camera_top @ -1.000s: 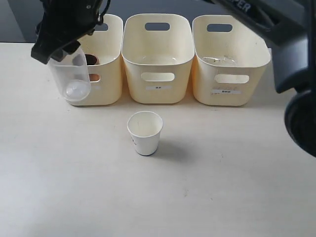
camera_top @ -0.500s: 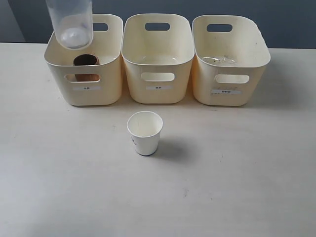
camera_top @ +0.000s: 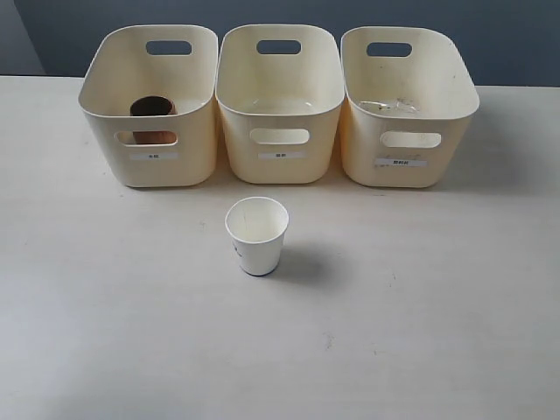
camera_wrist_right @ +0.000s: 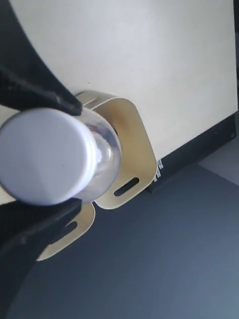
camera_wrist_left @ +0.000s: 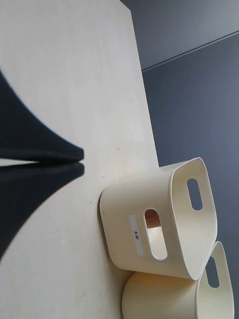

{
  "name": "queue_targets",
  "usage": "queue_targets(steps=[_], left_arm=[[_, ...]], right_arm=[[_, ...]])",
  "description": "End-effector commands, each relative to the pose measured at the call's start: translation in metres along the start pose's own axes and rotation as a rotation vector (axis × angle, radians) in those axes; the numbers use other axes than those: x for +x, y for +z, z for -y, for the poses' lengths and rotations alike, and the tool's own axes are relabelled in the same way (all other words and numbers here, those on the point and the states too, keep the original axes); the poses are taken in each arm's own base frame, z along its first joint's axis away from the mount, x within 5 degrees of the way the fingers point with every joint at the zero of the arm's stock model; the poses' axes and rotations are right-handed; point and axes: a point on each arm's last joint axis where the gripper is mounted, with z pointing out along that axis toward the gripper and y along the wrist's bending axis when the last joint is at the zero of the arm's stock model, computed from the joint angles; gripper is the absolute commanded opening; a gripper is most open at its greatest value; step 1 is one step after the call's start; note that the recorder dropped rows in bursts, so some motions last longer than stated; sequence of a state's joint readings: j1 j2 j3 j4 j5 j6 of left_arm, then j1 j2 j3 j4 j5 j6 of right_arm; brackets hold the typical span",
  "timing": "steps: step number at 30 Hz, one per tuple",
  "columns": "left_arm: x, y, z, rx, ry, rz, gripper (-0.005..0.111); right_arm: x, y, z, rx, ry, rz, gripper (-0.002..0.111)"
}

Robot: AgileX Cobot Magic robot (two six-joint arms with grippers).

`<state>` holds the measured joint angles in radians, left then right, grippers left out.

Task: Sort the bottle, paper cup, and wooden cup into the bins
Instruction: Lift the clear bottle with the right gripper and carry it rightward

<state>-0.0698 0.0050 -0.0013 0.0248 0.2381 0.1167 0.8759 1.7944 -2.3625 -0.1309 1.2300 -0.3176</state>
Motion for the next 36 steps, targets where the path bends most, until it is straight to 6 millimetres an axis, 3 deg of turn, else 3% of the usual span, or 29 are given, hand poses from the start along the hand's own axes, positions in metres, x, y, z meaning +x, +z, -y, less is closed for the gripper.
queue_targets(steps=[1,8,18,22,30,36], left_arm=[[0.0,0.0,0.0,0.003,-0.002,0.003,0.0],[0.0,0.0,0.0,0.003,-0.002,0.003,0.0],[0.0,0.0,0.0,0.003,-0.002,0.003,0.0],[0.0,0.0,0.0,0.003,-0.002,0.003,0.0],[0.0,0.0,0.0,0.003,-0.002,0.003,0.0],[0.0,0.0,0.0,0.003,-0.002,0.003,0.0]], right_arm=[[-0.001,-0.034,0.012,0.09,0.026,0.045,0.001],[0.003,-0.076,0.022,0.172,0.055,0.088,0.001],[0.044,-0.082,0.038,0.365,0.037,-0.098,0.001],[0.057,-0.078,0.048,0.371,0.082,-0.144,-0.001],[0.098,-0.047,0.065,0.363,0.158,-0.316,-0.001],[0.12,-0.023,0.076,0.367,0.178,-0.313,-0.001]])
